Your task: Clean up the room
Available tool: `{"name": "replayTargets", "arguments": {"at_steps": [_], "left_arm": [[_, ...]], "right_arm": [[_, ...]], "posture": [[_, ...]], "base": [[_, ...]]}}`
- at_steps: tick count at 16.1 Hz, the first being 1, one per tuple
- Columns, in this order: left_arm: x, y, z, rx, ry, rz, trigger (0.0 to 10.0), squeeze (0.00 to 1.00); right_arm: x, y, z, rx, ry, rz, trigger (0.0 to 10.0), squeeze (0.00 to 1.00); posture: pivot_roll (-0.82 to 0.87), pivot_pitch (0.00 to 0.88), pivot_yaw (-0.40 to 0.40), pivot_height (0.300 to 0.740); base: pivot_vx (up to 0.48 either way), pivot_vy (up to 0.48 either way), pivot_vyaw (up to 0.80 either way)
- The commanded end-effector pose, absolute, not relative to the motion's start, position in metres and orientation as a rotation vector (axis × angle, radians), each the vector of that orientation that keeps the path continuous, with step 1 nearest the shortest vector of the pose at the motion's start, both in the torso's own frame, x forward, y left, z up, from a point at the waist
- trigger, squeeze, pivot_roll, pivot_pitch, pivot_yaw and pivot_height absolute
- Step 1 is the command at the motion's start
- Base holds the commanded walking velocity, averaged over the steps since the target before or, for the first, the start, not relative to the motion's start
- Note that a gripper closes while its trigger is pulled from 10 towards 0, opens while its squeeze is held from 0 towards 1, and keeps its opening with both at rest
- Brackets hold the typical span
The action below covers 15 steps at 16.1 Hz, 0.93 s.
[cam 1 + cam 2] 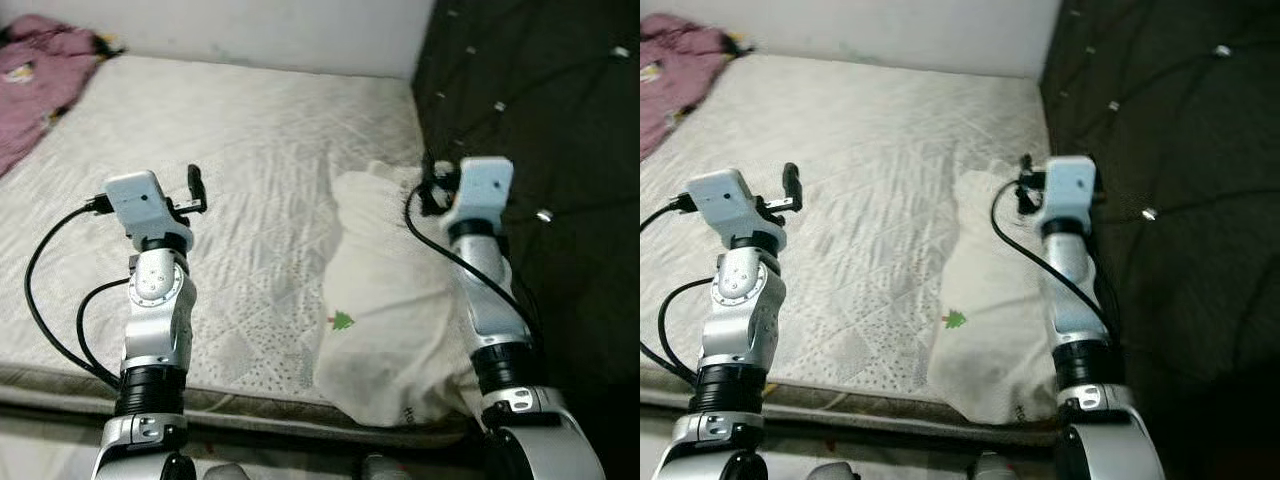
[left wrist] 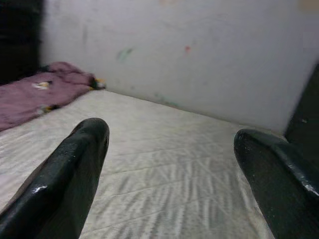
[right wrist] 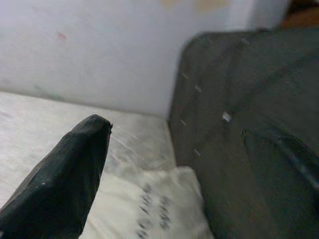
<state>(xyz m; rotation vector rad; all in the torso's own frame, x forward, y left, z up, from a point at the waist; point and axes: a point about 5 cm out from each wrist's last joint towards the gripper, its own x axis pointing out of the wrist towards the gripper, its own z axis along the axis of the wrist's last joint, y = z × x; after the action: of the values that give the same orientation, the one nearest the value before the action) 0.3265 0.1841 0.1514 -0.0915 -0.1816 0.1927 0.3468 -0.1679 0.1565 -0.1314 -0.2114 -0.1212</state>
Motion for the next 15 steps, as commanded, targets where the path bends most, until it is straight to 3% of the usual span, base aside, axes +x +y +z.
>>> {"name": "replayTargets", "arguments": {"at_steps": [1, 3, 15], "left_arm": [[0.325, 0.185, 0.150, -0.082, -0.178, 0.185, 10.0, 0.00], [0.327, 0.181, 0.151, -0.085, -0.182, 0.177, 10.0, 0.00], [0.322, 0.178, 0.149, -0.076, -0.186, 0.182, 10.0, 0.00]], "right_arm": [[0.348, -0.165, 0.157, -0.122, -0.209, -0.112, 10.0, 0.00], [0.348, -0.164, 0.156, -0.123, -0.206, -0.098, 10.0, 0.00], [0.344, -0.150, 0.145, -0.107, -0.180, 0.049, 10.0, 0.00]], "posture": [[0.01, 0.000, -0.021, 0.740], [0.01, 0.000, -0.021, 0.740], [0.02, 0.000, -0.033, 0.740]], "base": [[0.000, 0.480, -0.80], [0.000, 0.480, -0.57], [0.000, 0.480, 0.00]]}}
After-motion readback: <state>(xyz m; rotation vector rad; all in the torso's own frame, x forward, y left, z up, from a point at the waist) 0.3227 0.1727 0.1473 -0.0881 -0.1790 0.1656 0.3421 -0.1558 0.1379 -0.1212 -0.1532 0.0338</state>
